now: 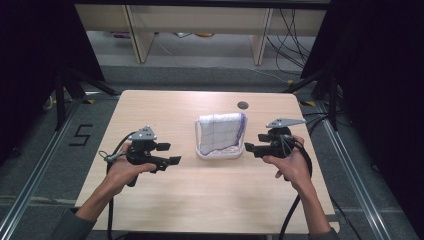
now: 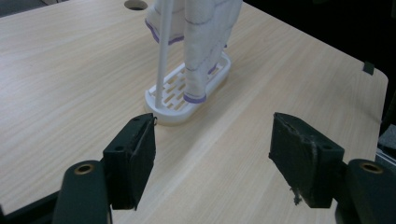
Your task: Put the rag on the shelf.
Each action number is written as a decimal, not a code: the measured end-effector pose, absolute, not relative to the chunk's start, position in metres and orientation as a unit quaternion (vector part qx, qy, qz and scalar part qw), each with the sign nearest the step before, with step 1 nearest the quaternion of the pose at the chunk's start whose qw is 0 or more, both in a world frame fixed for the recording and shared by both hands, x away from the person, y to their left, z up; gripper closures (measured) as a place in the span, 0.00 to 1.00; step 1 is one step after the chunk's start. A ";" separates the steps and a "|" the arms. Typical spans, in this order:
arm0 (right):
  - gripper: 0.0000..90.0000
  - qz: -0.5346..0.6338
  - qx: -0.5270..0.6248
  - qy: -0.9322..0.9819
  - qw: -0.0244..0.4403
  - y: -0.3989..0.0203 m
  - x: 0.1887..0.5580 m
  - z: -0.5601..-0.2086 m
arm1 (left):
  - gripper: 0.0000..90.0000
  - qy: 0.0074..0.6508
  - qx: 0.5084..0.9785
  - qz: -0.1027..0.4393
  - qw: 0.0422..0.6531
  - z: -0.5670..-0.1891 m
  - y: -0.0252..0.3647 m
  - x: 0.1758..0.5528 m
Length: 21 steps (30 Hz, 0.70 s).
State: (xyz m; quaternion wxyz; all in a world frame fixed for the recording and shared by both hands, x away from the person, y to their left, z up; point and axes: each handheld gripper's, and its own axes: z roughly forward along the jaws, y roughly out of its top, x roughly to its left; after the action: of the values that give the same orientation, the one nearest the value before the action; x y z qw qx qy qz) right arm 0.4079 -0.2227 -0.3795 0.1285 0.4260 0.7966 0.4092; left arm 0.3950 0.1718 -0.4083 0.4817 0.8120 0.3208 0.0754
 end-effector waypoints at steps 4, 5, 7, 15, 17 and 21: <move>0.40 0.404 0.430 0.798 0.125 -0.225 0.400 -0.384 | 0.34 0.313 0.815 0.068 0.484 -0.414 0.170 0.388; 0.40 0.402 0.426 0.800 0.130 -0.226 0.397 -0.387 | 0.34 0.311 0.817 0.070 0.480 -0.415 0.169 0.386; 0.40 0.403 0.431 0.798 0.123 -0.226 0.393 -0.391 | 0.33 0.303 0.823 0.068 0.476 -0.418 0.168 0.384; 0.39 0.409 0.423 0.800 0.121 -0.226 0.384 -0.403 | 0.33 0.301 0.826 0.067 0.472 -0.426 0.163 0.376; 0.39 0.410 0.426 0.798 0.118 -0.226 0.382 -0.403 | 0.33 0.301 0.827 0.068 0.469 -0.429 0.162 0.373; 0.36 0.414 0.424 0.798 0.112 -0.224 0.377 -0.406 | 0.32 0.297 0.833 0.066 0.463 -0.434 0.163 0.367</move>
State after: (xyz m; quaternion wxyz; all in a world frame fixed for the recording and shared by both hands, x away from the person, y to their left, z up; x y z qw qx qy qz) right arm 0.3766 -0.2242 -0.4057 0.1122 0.4241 0.7978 0.4137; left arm 0.3674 0.1634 -0.4338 0.4631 0.8326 0.2966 0.0659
